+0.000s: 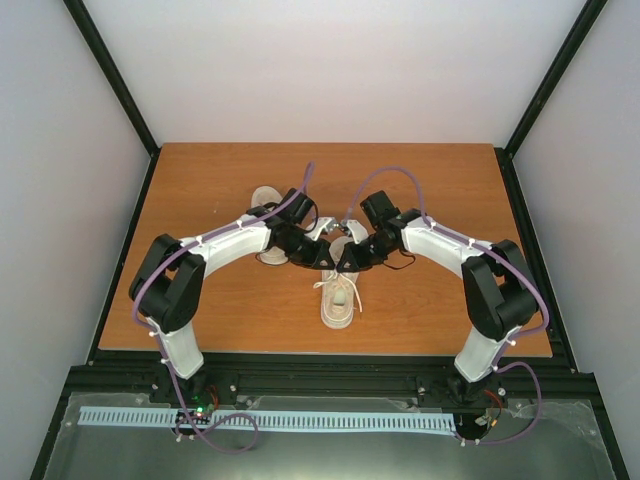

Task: Tie the shoes
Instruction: Cross the shoelace with the shoelace, then tie the shoelace on the shoe.

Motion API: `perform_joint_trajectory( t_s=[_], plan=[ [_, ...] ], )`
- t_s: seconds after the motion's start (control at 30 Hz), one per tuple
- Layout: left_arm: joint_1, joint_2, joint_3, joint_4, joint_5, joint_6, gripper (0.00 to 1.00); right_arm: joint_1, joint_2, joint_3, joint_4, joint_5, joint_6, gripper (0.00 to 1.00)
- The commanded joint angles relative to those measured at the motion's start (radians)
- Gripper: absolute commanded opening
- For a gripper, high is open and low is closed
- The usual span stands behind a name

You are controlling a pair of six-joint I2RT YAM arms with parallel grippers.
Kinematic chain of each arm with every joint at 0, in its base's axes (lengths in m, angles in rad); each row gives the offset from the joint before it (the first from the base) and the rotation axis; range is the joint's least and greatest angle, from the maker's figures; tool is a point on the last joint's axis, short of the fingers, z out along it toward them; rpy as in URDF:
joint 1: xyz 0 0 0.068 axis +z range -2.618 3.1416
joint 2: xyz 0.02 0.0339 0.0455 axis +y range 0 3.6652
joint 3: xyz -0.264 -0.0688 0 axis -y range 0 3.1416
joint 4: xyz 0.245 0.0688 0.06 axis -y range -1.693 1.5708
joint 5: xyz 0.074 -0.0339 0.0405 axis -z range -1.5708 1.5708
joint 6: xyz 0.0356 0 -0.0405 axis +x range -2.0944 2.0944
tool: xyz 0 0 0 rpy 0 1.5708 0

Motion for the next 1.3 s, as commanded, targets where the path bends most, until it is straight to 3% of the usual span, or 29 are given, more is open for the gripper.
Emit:
perform_joint_trajectory(
  t_s=[0.0, 0.4, 0.8, 1.03, 1.27],
  plan=[
    [-0.008, -0.036, 0.002, 0.034, 0.025, -0.011, 0.01, 0.008, 0.018, -0.005, 0.025, 0.016, 0.008, 0.03],
    [-0.021, 0.008, 0.001, -0.014, 0.148, 0.048, 0.01, 0.008, 0.010, -0.010, 0.054, 0.039, 0.042, 0.03],
    [0.071, -0.052, 0.006, -0.004, 0.043, -0.011, 0.36, 0.008, 0.005, -0.020, 0.051, 0.028, 0.038, 0.03],
    [0.090, 0.012, 0.042, -0.013, 0.010, -0.080, 0.37, 0.008, 0.004, -0.020, 0.049, 0.028, 0.036, 0.03],
    [0.090, 0.086, 0.097, -0.045, 0.085, -0.049, 0.35, 0.008, -0.001, -0.026, 0.048, 0.025, 0.036, 0.03]
  ],
)
